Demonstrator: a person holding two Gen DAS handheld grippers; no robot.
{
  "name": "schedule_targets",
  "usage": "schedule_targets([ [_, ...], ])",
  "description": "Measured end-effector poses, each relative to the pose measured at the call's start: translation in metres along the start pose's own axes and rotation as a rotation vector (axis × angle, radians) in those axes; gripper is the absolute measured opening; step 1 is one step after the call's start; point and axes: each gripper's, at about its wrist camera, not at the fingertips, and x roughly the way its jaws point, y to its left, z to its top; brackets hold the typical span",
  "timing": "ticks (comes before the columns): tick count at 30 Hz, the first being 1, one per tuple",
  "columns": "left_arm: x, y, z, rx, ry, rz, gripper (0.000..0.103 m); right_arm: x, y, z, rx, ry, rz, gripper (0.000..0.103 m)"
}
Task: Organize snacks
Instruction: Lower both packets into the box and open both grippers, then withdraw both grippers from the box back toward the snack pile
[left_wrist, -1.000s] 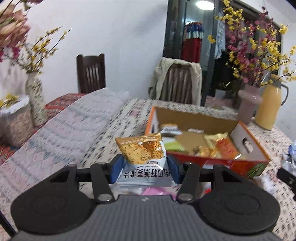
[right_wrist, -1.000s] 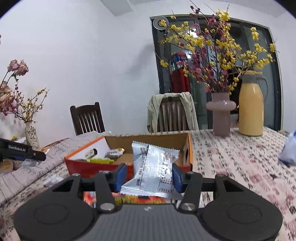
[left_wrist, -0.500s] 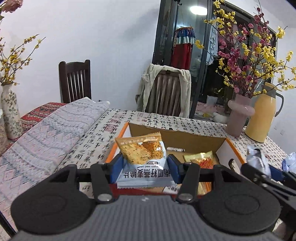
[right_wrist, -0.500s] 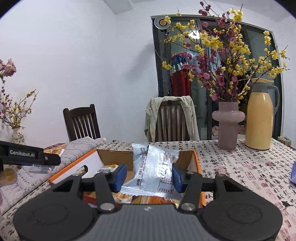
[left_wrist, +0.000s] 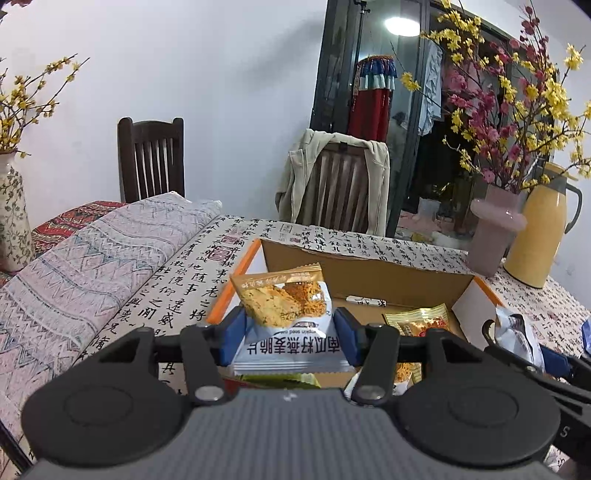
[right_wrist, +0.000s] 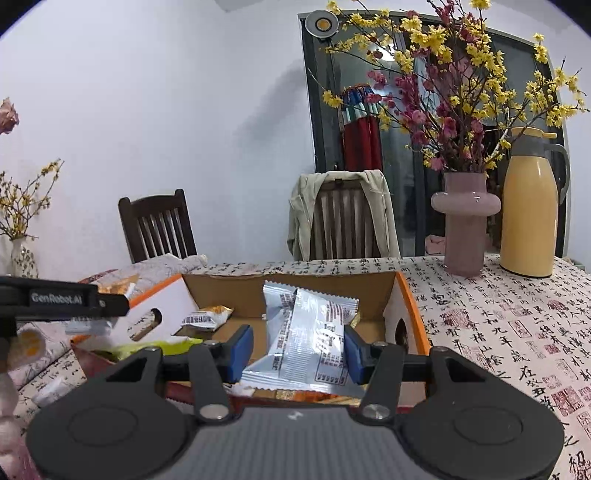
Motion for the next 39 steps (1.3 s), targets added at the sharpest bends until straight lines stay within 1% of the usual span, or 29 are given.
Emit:
schedule_targets([
  [3, -0.005, 0.000, -0.001, -0.002, -0.016, -0.005, 0.055, -0.005, 0.002, -0.001, -0.005, -0.018, 0.003, 0.051],
  [5, -0.008, 0.001, 0.000, -0.006, -0.029, -0.005, 0.062, -0.007, 0.003, -0.002, -0.007, -0.024, 0.003, 0.051],
  [7, -0.013, 0.003, 0.000, -0.016, -0.053, 0.000, 0.084, -0.008, 0.002, -0.002, -0.001, -0.028, 0.001, 0.055],
  [8, -0.016, 0.004, 0.001, -0.022, -0.069, 0.003, 0.090, -0.009, 0.002, -0.002, 0.005, -0.031, 0.001, 0.065],
  [9, -0.019, 0.005, 0.001, -0.031, -0.087, 0.006, 0.100, -0.011, 0.002, -0.001, 0.012, -0.036, -0.001, 0.080],
  [10, -0.022, 0.006, 0.001, -0.040, -0.102, 0.008, 0.103, -0.012, 0.001, -0.002, 0.018, -0.043, -0.004, 0.089],
  [11, -0.025, 0.006, 0.000, -0.048, -0.118, 0.011, 0.103, -0.013, 0.000, -0.002, 0.024, -0.050, -0.006, 0.102],
  [14, -0.026, 0.006, 0.001, -0.057, -0.122, 0.012, 0.103, -0.013, -0.002, -0.002, 0.039, -0.054, -0.005, 0.103],
  [19, -0.026, 0.007, 0.002, -0.066, -0.104, 0.021, 0.103, -0.012, -0.004, -0.001, 0.039, -0.057, -0.005, 0.103],
  [20, -0.030, 0.007, 0.004, -0.074, -0.096, 0.023, 0.103, -0.013, -0.003, 0.000, 0.037, -0.059, -0.004, 0.103],
  [22, -0.041, 0.007, 0.009, -0.081, -0.090, 0.004, 0.103, -0.018, -0.003, 0.003, 0.036, -0.066, -0.002, 0.103],
  [26, -0.072, 0.009, 0.011, -0.083, -0.134, -0.027, 0.103, -0.041, -0.002, 0.009, 0.031, -0.101, 0.006, 0.103],
  [29, -0.088, 0.015, 0.005, -0.081, -0.134, -0.035, 0.103, -0.058, -0.001, 0.006, 0.030, -0.095, 0.013, 0.103],
  [33, -0.100, 0.024, -0.008, -0.062, -0.109, -0.013, 0.103, -0.083, 0.001, -0.005, 0.022, -0.088, 0.004, 0.103],
  [39, -0.113, 0.043, -0.036, -0.050, -0.057, 0.020, 0.103, -0.108, -0.005, -0.033, 0.025, -0.027, -0.020, 0.103],
])
